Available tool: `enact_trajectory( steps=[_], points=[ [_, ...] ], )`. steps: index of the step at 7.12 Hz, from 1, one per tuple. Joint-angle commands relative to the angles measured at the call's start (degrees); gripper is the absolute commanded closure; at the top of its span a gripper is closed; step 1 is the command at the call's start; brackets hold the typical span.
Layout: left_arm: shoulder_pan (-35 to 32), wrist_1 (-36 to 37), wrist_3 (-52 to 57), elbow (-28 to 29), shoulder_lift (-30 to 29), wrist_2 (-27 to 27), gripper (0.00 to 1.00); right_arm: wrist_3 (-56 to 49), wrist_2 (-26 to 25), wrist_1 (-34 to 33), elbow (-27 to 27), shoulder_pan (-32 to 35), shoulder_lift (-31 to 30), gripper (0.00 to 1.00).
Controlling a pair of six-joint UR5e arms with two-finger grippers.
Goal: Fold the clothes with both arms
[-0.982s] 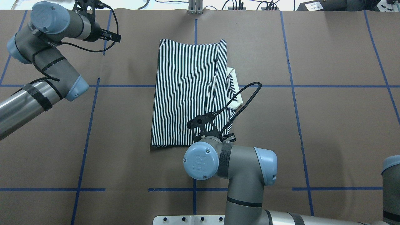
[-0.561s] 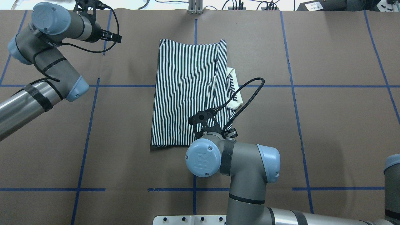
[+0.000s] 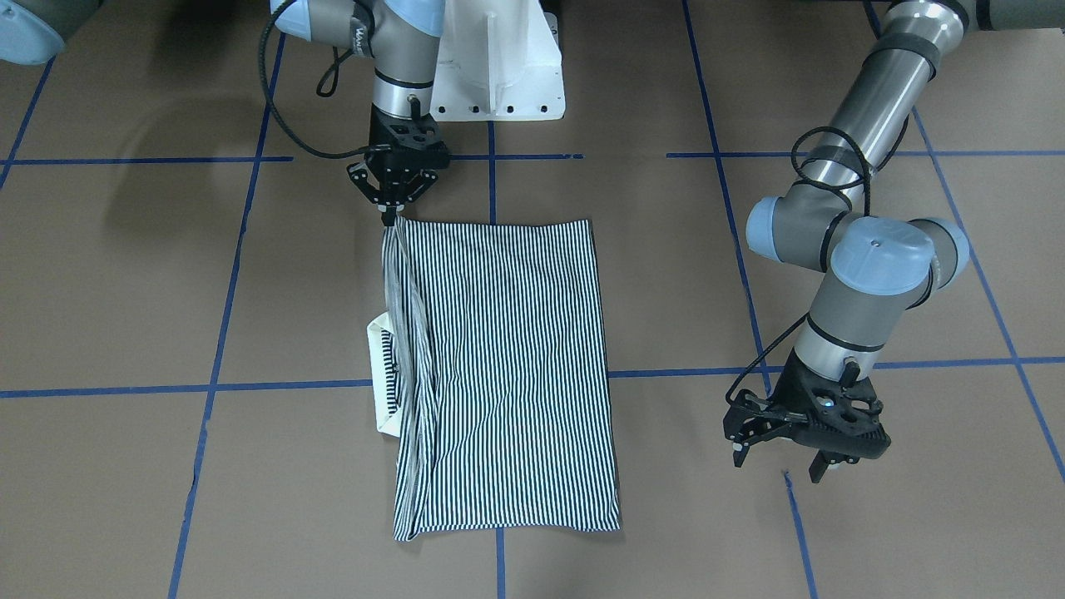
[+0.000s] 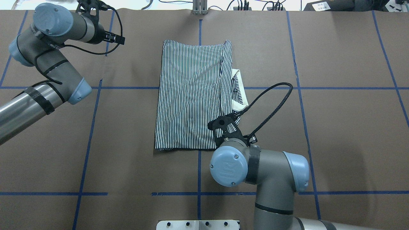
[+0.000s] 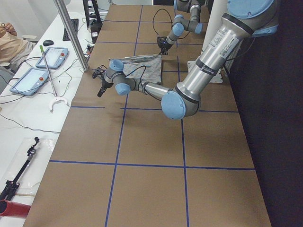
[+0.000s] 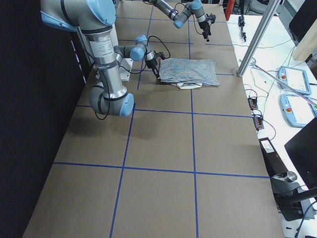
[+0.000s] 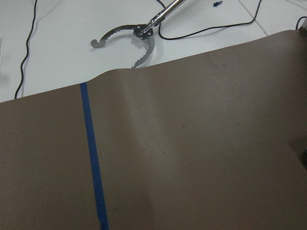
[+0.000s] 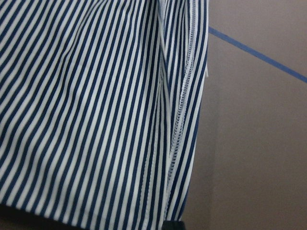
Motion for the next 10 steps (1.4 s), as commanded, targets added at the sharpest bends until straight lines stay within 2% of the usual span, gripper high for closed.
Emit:
enact_trajectory(
  steps=[1,2,4,6,7,8,9,10],
  points=[
    [0.2,0.0,-0.18,0.0,0.0,0.01,0.0,5.59,-0.59,-0.02,0.57,-2.06,-1.83,0.96],
    [0.2,0.0,-0.1,0.0,0.0,0.01,0.0,5.59,-0.59,0.07,0.48,-2.06,-1.83,0.01],
    [0.2,0.0,-0.18,-0.44,0.0,0.01,0.0,4.72,0.55,0.85,3.18,-0.15,-1.31,0.0],
    [0.72,0.44,-0.36,-3.41,1.13,-0.34,0.0,5.41,4.92,14.67,6.36,1.8,-5.58,0.0],
    [2.64,0.79,-6.36,-6.82,2.62,-2.61,0.0,6.29,5.04,23.88,6.55,2.5,-9.7,0.0],
    [4.05,0.79,-13.91,-11.29,4.12,-3.67,0.0,14.82,5.12,36.5,6.29,2.51,-14.79,0.0],
    [8.85,1.05,-20.33,-17.43,7.09,-3.42,0.0,18.91,5.04,44.9,6.63,2.51,-19.11,0.0],
    [12.73,0.97,-25.97,-23.23,10.34,-2.64,0.0,24.87,4.51,45.59,6.64,2.77,-19.15,0.0]
  ],
)
